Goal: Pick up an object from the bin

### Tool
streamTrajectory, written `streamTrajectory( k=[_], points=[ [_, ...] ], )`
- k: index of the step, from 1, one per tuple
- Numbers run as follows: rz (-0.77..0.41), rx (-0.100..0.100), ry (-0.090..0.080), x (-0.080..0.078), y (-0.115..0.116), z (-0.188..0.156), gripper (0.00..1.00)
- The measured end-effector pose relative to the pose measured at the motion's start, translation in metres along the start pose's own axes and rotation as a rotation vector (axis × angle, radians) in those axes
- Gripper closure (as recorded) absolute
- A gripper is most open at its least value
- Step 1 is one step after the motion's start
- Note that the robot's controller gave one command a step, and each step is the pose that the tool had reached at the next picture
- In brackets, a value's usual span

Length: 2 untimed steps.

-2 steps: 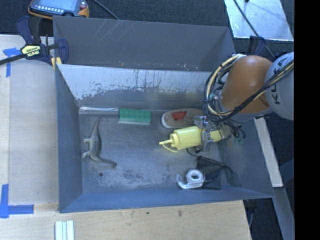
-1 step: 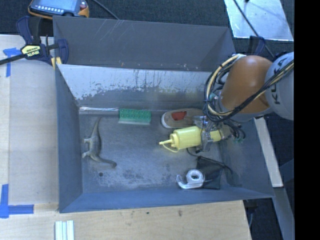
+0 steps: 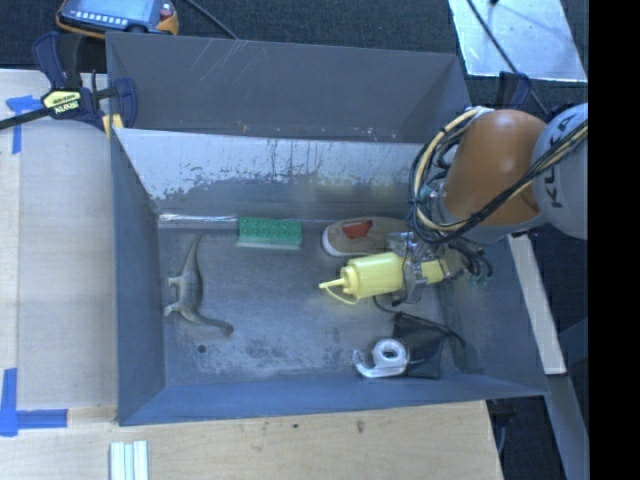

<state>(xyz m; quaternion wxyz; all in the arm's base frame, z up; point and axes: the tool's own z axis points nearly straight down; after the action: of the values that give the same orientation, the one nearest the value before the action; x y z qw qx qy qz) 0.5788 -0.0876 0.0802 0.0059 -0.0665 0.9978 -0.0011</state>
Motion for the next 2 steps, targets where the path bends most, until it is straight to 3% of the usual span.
streamTrajectory(
  k=[2],
  points=[
    [0.001,-0.003,0.014,0.003,0.000,-0.020,1.00]
  ],
)
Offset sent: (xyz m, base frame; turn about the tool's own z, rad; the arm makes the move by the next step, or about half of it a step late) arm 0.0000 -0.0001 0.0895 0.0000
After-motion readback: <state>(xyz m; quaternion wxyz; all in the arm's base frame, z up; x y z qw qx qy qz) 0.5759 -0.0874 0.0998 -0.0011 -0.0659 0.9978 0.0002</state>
